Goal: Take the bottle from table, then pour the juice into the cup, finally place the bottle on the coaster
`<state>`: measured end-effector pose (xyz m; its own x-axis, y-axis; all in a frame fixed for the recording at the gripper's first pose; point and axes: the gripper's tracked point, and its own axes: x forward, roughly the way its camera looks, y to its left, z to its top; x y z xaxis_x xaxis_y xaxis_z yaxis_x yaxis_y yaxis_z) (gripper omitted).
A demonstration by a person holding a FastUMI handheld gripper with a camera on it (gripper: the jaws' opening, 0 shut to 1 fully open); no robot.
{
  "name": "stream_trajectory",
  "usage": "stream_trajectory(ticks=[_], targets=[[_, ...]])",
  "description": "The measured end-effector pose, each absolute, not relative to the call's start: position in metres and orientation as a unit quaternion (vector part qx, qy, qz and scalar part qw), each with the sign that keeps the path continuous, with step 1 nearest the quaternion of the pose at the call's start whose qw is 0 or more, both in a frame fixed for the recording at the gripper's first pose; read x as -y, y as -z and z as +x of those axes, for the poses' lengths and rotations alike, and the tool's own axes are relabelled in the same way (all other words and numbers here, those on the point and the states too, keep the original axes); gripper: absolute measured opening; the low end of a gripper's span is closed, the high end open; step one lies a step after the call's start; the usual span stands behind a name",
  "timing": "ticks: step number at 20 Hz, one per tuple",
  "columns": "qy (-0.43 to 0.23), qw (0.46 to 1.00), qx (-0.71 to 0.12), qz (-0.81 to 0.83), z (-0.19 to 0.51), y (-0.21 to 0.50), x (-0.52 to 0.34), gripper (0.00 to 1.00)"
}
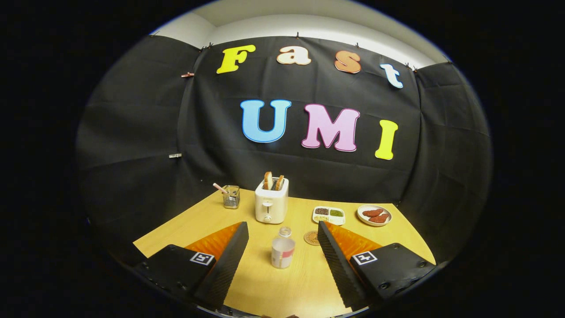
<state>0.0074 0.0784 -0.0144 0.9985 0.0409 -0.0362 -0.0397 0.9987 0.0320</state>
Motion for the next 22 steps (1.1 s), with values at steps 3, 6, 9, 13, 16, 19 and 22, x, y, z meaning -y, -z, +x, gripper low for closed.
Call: stream_trajectory(ticks=[3, 6, 9, 13, 16, 19, 22], targets=[[-0.027, 0.999, -0.020, 0.019, 0.008, 0.021, -0.102, 0.97], [-0.021, 0.999, -0.013, 0.019, 0.013, 0.027, -0.119, 0.97], [-0.015, 1.000, -0.006, 0.026, 0.021, 0.034, -0.131, 0.97], [0.005, 1.000, -0.004, 0.015, 0.034, 0.042, -0.132, 0.97], [0.022, 1.000, -0.009, 0.009, 0.044, 0.054, -0.128, 0.97], [0.042, 0.999, -0.015, 0.008, 0.055, 0.069, -0.122, 0.97], [0.056, 0.998, -0.024, -0.002, 0.066, 0.086, -0.114, 0.97]])
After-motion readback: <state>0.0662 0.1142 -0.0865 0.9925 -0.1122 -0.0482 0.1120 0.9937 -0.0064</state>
